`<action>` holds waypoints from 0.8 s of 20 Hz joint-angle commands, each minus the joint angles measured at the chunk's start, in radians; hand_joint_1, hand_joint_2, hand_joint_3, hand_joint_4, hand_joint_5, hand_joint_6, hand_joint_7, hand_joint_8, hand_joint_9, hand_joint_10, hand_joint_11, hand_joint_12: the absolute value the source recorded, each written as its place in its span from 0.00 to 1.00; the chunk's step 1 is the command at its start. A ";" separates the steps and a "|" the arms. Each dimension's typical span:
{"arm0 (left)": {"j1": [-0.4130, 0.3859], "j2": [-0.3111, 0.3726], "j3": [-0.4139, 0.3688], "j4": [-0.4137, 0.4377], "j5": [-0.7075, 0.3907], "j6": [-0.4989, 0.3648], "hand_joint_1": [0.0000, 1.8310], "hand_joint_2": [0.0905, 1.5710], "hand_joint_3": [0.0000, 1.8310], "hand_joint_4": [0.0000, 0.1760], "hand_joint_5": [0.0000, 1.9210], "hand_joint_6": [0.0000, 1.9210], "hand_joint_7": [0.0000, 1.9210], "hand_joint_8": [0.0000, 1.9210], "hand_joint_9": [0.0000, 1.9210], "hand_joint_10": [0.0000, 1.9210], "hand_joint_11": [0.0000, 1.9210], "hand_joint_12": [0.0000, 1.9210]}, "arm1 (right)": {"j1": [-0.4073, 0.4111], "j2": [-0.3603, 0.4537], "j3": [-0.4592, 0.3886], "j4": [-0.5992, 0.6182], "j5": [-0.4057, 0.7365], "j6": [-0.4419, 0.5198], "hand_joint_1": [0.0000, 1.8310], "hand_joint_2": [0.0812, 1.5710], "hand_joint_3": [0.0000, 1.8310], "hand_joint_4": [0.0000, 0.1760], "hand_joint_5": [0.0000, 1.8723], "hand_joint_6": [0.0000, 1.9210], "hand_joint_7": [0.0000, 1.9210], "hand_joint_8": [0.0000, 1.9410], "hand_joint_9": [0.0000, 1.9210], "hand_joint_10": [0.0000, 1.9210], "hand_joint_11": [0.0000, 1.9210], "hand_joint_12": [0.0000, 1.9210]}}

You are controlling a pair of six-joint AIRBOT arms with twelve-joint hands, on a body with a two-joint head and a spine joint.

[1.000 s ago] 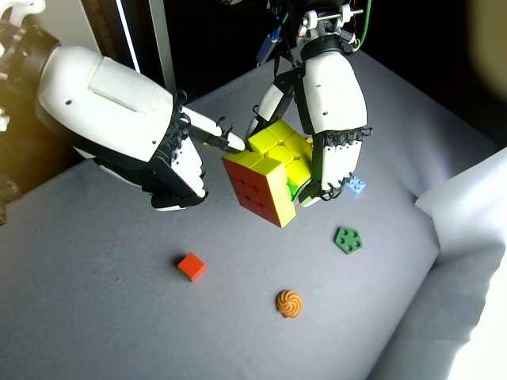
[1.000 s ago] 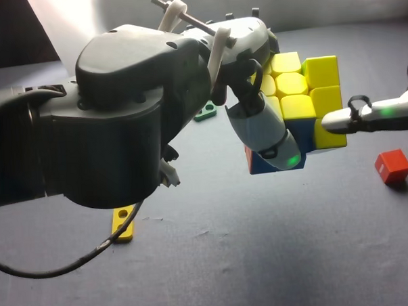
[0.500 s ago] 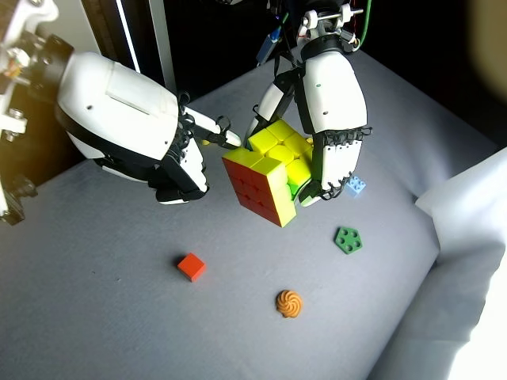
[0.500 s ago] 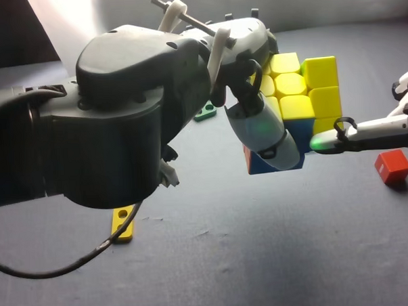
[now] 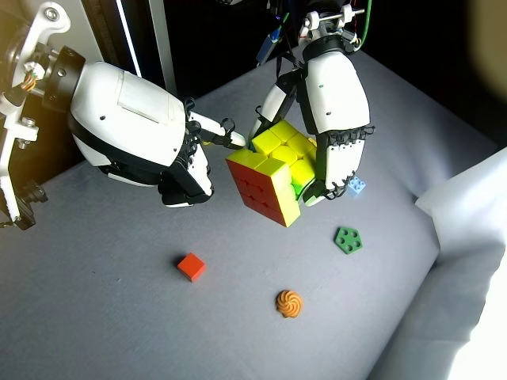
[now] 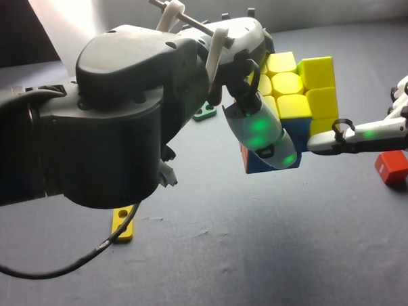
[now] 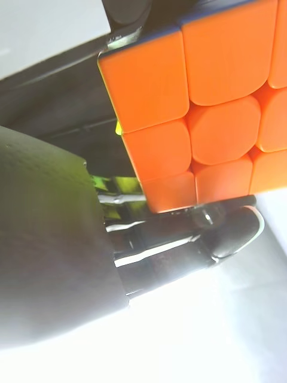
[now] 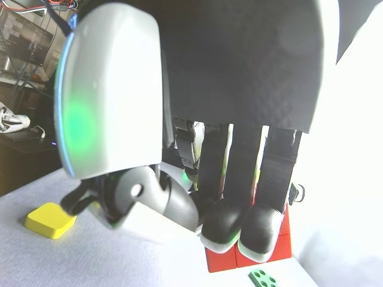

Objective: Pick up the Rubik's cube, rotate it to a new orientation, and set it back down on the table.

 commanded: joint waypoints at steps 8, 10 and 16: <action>-0.021 -0.003 -0.001 0.075 0.022 -0.016 0.73 0.77 0.00 0.00 0.42 0.54 0.36 0.77 0.36 0.84 0.29 0.83 | -0.037 -0.035 0.028 0.008 -0.086 -0.006 0.73 0.60 0.31 1.00 0.00 0.00 0.38 0.82 0.42 1.00 0.30 1.00; -0.021 -0.003 -0.001 0.074 0.020 -0.016 0.73 0.77 0.00 0.00 0.42 0.52 0.36 0.78 0.35 0.84 0.28 0.83 | -0.051 -0.043 0.033 0.008 -0.094 -0.006 0.81 0.52 0.47 1.00 0.00 0.00 0.35 0.89 0.36 0.97 0.31 1.00; -0.020 -0.003 -0.001 0.072 0.020 -0.016 0.73 0.77 0.00 0.00 0.42 0.53 0.36 0.77 0.36 0.84 0.28 0.83 | -0.075 -0.065 0.068 0.008 -0.122 -0.001 0.72 0.63 0.28 1.00 0.00 0.00 0.37 0.83 0.41 1.00 0.30 1.00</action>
